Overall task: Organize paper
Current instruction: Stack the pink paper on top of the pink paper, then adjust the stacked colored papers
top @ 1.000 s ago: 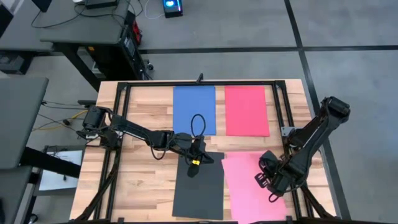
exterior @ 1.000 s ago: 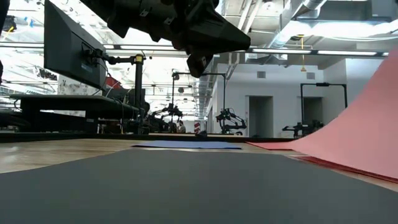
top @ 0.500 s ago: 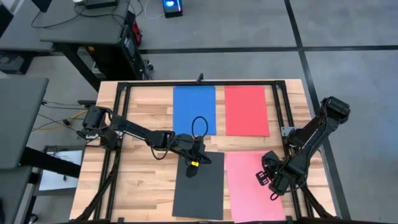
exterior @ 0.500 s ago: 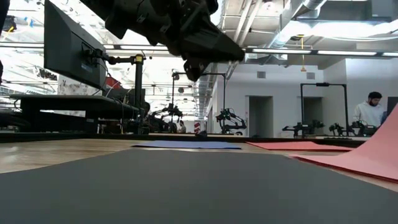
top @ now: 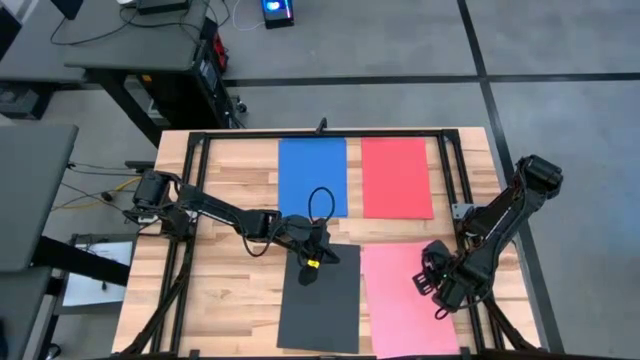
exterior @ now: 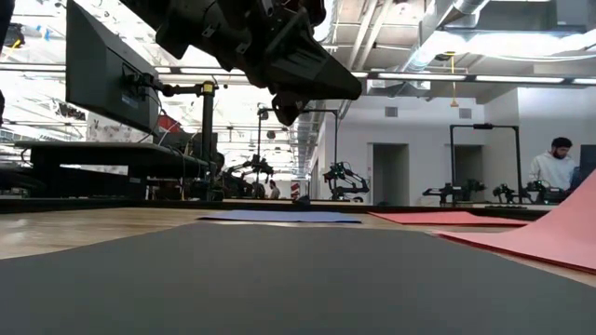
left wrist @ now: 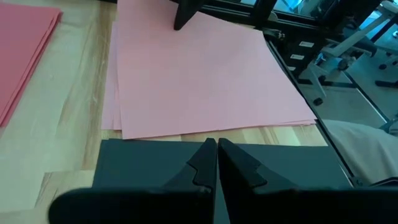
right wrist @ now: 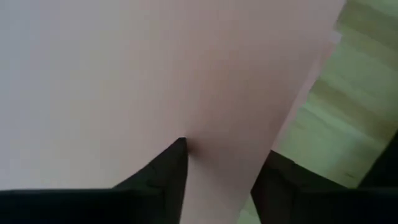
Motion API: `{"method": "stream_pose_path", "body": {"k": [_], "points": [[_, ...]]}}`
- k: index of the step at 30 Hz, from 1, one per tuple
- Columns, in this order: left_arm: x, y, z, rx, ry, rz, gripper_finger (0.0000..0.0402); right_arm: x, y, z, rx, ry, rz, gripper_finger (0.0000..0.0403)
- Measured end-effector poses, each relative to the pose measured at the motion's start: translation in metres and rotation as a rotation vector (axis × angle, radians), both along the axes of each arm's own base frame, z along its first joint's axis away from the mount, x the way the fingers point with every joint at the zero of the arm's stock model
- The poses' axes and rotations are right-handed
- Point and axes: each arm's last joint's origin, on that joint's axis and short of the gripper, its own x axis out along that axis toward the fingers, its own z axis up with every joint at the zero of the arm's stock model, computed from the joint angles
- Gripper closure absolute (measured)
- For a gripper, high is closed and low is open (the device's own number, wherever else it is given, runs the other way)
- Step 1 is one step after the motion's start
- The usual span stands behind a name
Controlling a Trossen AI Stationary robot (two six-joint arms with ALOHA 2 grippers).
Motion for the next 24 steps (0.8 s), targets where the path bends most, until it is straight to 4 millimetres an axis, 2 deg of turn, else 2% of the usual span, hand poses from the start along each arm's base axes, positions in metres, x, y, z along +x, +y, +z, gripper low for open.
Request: {"method": "stream_pose_path", "body": {"k": [6,10,18,24], "points": [[0.0,0.0,-0.001,0.022,0.0,-0.01,0.0402,-0.001,-0.002,0.001,-0.014,0.011,0.009,0.0224],[-0.001,0.0,-0.003,0.047,0.016,-0.022,0.0402,-0.002,-0.003,0.009,-0.006,0.011,0.025,0.0204],[-0.015,-0.002,-0.023,0.138,0.246,-0.072,0.0402,-0.002,-0.002,0.036,-0.059,0.05,0.049,0.0197],[-0.028,-0.022,-0.03,0.223,0.331,-0.183,0.0402,0.003,-0.007,0.04,-0.111,0.021,0.076,0.0197]]}}
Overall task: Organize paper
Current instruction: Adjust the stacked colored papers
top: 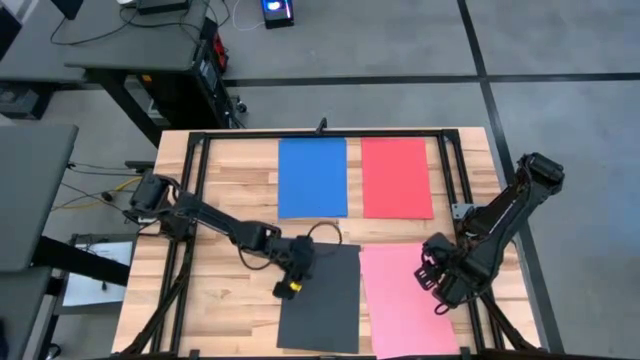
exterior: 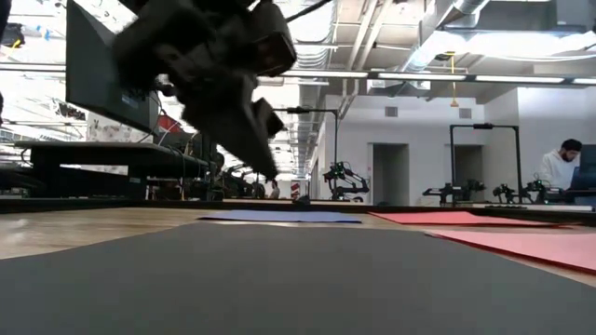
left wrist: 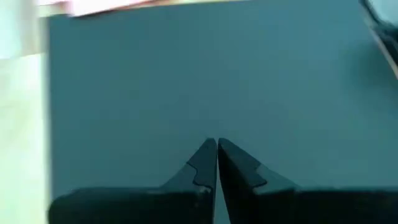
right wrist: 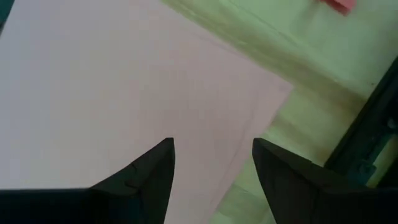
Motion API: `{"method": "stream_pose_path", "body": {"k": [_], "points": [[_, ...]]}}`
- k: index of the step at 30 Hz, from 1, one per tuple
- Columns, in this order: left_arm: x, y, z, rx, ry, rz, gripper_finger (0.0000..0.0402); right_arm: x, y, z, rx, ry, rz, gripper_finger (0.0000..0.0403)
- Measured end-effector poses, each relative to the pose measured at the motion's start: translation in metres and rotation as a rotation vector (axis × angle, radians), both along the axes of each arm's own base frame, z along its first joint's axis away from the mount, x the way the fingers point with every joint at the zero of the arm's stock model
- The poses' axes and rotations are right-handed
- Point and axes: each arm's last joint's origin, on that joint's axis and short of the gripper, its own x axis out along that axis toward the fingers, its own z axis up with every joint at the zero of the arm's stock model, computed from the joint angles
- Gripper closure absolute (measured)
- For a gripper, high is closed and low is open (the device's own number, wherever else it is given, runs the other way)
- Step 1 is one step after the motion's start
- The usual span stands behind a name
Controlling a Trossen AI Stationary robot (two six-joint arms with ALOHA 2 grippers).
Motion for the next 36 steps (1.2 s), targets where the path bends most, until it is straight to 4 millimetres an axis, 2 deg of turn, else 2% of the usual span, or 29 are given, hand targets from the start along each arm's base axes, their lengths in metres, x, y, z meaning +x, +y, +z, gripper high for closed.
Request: {"method": "stream_pose_path", "body": {"k": [3,7,23,36], "points": [[-0.006,-0.012,-0.003,0.04,0.029,-0.052,0.0402,0.004,-0.004,0.0,-0.009,0.004,0.005,0.0197],[-0.013,-0.015,-0.007,0.127,0.071,-0.021,0.0402,0.009,-0.008,0.0,-0.015,0.012,0.032,0.0197],[-0.034,-0.003,-0.033,0.139,0.208,0.06,0.0402,0.022,-0.017,0.0,-0.046,-0.014,0.057,0.0197],[-0.041,0.005,-0.039,0.167,0.272,0.192,0.0402,0.022,-0.017,0.0,-0.047,-0.015,0.071,0.0197]]}}
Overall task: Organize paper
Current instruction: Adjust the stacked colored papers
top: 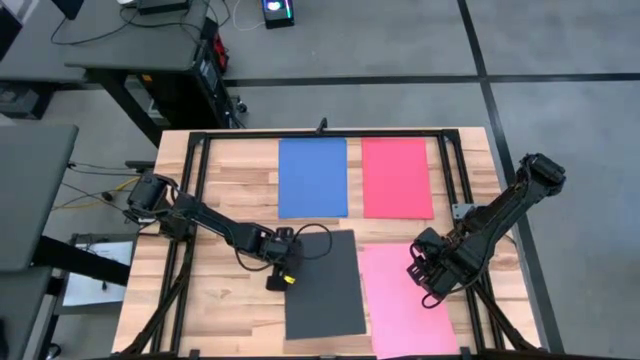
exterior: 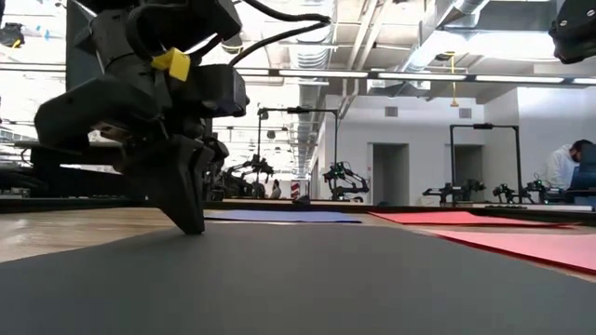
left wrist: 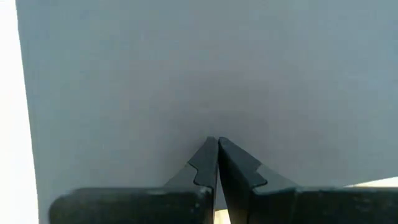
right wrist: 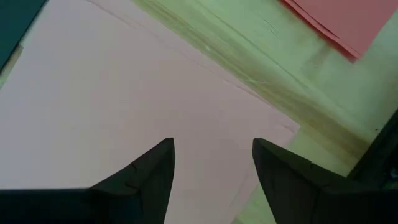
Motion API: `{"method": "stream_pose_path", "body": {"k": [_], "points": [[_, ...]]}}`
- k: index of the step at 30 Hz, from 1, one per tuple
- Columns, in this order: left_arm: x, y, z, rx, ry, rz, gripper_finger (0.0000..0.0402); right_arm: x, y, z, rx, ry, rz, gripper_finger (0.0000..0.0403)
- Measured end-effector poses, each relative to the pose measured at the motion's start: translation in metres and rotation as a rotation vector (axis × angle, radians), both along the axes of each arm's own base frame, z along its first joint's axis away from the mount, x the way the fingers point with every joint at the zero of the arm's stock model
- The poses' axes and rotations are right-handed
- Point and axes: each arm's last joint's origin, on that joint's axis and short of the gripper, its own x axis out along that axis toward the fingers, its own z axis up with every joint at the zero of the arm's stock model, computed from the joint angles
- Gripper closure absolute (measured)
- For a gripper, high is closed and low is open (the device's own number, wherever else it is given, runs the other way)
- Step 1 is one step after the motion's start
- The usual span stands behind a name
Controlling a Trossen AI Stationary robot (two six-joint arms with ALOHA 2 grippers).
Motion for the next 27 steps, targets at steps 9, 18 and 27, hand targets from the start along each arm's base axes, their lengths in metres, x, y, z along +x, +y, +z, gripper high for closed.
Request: {"method": "stream_pose_path", "body": {"k": [9,18,27], "points": [[-0.005,0.002,-0.003,0.041,0.059,-0.03,0.0402,0.0,0.0,0.0,-0.001,0.0,0.0,0.0197],[-0.01,0.009,-0.005,0.078,0.128,-0.08,0.0402,0.0,0.0,0.0,-0.002,0.0,0.004,0.0197],[-0.009,0.014,-0.003,0.089,0.136,-0.127,0.0402,0.004,-0.003,0.0,-0.007,-0.001,0.007,0.0198]]}}
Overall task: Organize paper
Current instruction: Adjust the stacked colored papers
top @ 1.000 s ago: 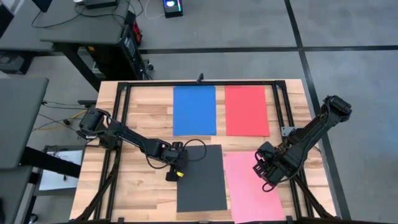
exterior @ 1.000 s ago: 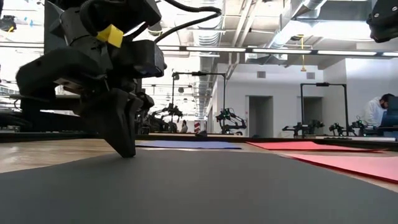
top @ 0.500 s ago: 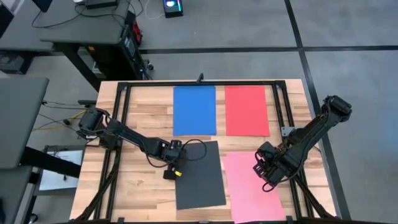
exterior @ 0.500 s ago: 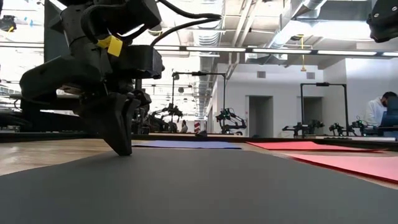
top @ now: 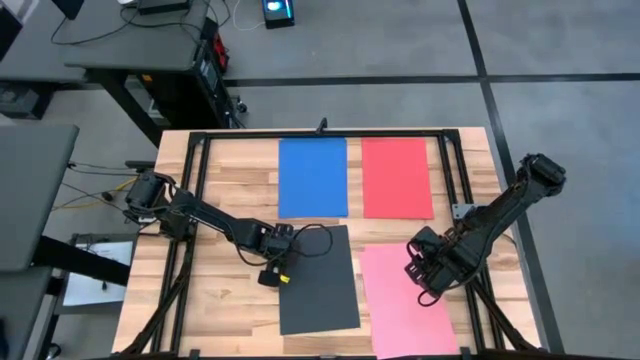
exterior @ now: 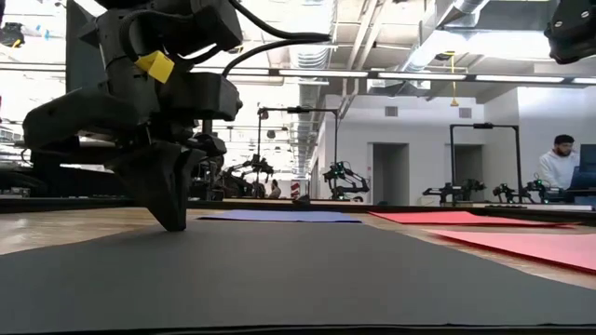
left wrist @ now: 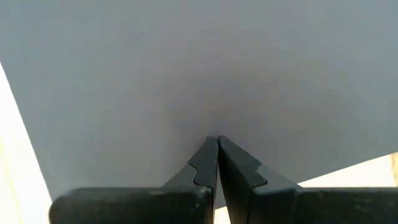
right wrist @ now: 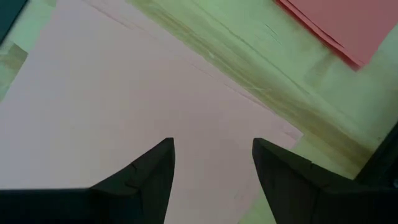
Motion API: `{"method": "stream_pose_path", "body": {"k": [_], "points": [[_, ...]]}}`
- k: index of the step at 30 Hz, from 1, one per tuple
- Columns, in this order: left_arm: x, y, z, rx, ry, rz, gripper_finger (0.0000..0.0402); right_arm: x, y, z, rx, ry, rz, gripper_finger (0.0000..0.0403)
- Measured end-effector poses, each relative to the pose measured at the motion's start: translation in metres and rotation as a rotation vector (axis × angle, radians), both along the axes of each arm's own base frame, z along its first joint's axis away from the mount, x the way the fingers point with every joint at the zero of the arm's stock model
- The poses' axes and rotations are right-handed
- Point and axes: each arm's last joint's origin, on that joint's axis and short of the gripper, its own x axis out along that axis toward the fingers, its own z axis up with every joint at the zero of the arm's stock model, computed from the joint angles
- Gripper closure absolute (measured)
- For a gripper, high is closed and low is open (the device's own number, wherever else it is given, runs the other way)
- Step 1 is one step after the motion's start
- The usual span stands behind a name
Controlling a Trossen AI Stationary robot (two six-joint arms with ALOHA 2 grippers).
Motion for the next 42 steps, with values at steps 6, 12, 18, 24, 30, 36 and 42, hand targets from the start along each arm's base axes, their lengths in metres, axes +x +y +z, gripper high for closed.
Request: {"method": "stream_pose_path", "body": {"k": [6,12,18,24,30,36,42], "points": [[-0.003,0.002,0.005,0.028,0.0,-0.025,0.0402,0.006,-0.004,0.0,0.006,-0.005,0.018,0.0198],[-0.011,0.005,0.031,0.024,-0.077,-0.024,0.0402,0.013,-0.008,0.0,0.008,-0.013,0.051,0.0198],[-0.018,0.006,0.069,-0.011,-0.235,-0.02,0.0402,0.025,-0.013,0.006,-0.035,-0.077,0.088,0.0198],[-0.028,0.011,0.091,0.022,-0.294,0.005,0.0402,0.041,-0.024,0.018,-0.078,-0.125,0.13,0.0198],[-0.034,0.036,0.103,0.134,-0.328,0.1,0.0402,0.074,-0.052,0.025,-0.172,-0.249,0.2,0.0203],[-0.04,0.095,0.105,0.121,-0.363,0.195,0.0402,0.106,-0.115,0.035,-0.286,-0.323,0.212,0.0255],[-0.066,0.175,0.083,0.06,-0.454,0.485,0.0402,0.119,-0.202,0.032,-0.294,-0.357,0.116,0.0357]]}}
